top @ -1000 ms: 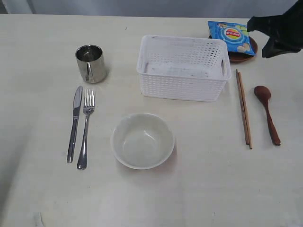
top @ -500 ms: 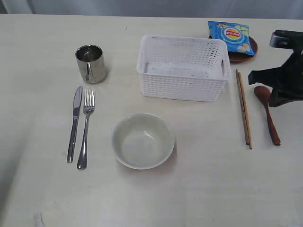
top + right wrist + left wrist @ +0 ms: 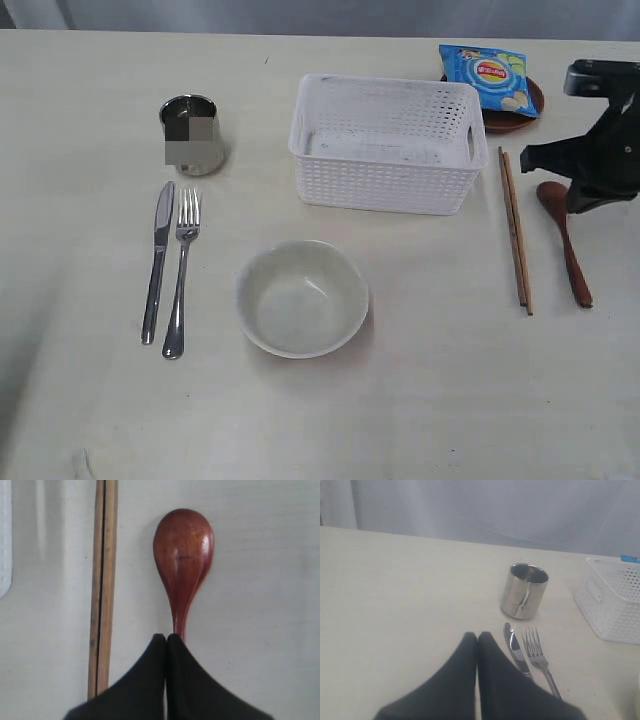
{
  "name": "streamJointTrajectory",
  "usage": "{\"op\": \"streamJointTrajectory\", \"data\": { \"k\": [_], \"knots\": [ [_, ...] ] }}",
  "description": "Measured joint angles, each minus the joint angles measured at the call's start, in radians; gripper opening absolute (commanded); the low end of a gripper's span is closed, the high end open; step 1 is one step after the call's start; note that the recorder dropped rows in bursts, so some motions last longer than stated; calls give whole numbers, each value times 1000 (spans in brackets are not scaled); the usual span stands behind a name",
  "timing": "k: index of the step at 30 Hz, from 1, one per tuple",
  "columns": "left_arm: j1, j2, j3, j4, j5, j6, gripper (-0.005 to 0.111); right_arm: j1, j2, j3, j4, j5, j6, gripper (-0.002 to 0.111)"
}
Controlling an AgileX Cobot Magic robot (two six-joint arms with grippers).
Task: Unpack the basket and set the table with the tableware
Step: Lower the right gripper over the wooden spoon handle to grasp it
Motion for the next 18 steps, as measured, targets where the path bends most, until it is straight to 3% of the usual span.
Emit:
{"op": "streamJointTrajectory", "data": {
  "k": [8, 18],
  "knots": [
    [0, 0, 0, 0, 0, 0, 0, 0, 81, -7, -11, 2, 2, 43],
    [0, 0, 0, 0, 0, 0, 0, 0, 95, -15, -18, -35, 6, 42]
  ]
}}
